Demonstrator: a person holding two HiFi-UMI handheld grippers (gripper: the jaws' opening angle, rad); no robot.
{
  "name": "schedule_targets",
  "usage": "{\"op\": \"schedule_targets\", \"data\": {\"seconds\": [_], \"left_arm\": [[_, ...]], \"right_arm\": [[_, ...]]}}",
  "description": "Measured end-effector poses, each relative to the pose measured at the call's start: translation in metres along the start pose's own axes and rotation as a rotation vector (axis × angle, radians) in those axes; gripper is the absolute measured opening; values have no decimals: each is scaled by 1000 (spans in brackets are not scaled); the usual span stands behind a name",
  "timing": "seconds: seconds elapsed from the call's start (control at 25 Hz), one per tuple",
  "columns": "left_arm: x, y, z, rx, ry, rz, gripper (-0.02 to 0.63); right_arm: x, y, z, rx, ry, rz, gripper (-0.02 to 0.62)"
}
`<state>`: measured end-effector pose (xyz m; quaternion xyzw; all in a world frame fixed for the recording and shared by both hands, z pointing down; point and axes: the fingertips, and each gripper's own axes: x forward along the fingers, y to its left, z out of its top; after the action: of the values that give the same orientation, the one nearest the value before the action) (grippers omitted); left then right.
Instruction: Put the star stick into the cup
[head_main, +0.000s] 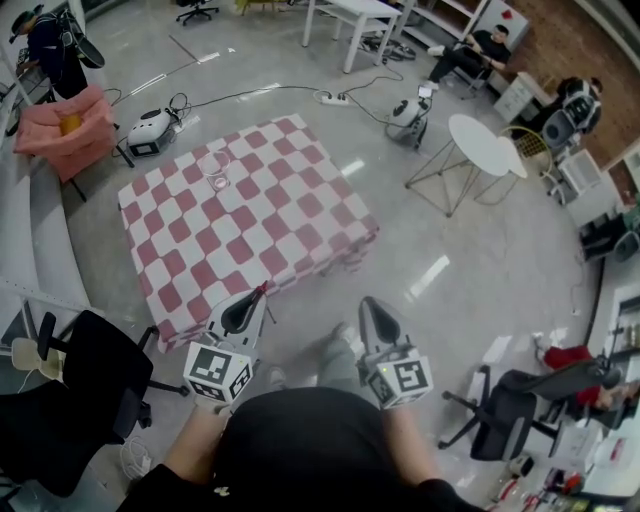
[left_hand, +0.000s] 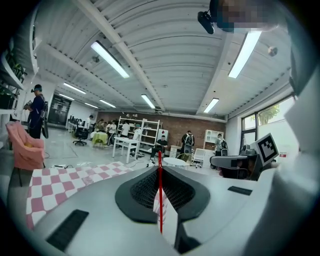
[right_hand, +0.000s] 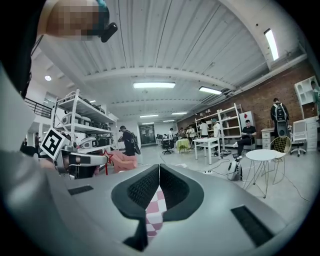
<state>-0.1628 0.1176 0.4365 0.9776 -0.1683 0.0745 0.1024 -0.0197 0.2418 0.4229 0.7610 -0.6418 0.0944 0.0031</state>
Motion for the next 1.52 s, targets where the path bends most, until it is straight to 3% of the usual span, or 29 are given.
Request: {"op": "schedule_targets", "data": {"seconds": [0.16,0.32,0.76,0.88,1.16,1.52], "left_arm": [[34,5,-1,0,22,22,55],[78,12,1,3,50,74,55],[217,13,41,-16,63,240,55],[242,8,51,-22,52,300,55],[262,20,69,-25,29,413,55],[243,75,70,-72,1,540,55]], "right_arm": [[25,-31,3,23,-16,19,17],[59,-79,2,-17,22,35,17],[146,-211,44,42,53,206,17],[161,-236,48,10,68,277,17],[199,-256,55,-11,83,404,17],[255,-218,45,-27,153,521,17]]}}
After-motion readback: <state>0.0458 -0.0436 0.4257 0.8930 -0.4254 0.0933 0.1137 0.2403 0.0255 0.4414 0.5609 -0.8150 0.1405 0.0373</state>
